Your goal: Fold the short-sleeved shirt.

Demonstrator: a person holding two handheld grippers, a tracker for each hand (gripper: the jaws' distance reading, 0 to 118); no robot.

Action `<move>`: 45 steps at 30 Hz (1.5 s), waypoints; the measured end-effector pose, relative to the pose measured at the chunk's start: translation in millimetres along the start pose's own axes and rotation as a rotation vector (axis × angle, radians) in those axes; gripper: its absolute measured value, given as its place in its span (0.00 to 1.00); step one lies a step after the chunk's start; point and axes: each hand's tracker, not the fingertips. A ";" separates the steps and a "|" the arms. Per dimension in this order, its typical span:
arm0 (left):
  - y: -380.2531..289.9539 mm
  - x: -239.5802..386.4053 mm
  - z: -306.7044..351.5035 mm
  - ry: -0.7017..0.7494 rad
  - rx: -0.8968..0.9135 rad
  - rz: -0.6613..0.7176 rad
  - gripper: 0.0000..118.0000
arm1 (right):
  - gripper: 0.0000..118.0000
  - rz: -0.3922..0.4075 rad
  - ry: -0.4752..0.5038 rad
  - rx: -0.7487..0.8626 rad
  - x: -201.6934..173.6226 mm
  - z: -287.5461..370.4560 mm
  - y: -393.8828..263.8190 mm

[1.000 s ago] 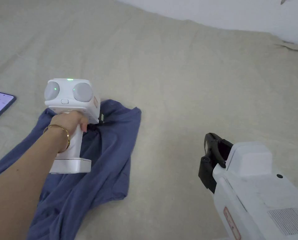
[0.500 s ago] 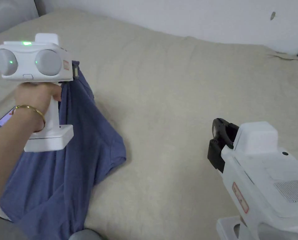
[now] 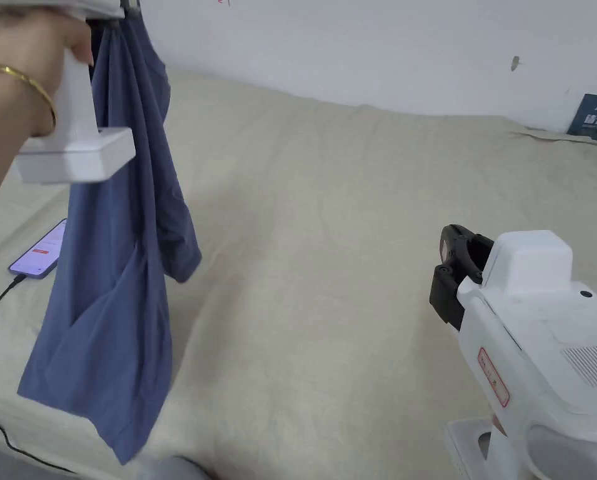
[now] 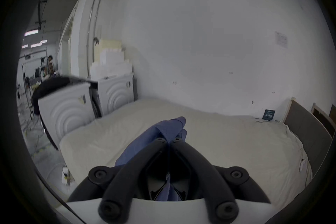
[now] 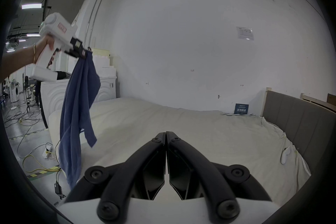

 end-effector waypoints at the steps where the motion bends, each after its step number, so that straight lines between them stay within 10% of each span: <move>1: 9.5 11.2 1.6 -0.006 0.015 -0.026 0.00 | 0.00 -0.002 -0.009 0.004 6.1 0.7 -2.5; 10: 10.1 160.0 7.6 -0.254 0.036 -0.154 0.00 | 0.00 -0.030 -0.167 0.033 56.5 33.8 0.0; 25: -216.0 416.1 36.4 -0.744 -0.349 -0.329 0.00 | 0.00 -0.099 -0.449 -0.023 142.8 96.9 -27.7; 36: -356.4 489.0 91.6 -0.831 -0.531 -0.616 0.00 | 0.00 -0.134 -0.495 -0.086 158.5 112.0 -52.9; 41: -364.5 488.2 89.8 -0.885 -0.598 -0.607 0.19 | 0.00 -0.149 -0.507 -0.101 163.3 114.3 -57.7; 45: -333.0 473.8 89.5 -0.963 -0.586 -0.542 0.91 | 0.00 -0.153 -0.514 -0.102 165.2 116.1 -56.8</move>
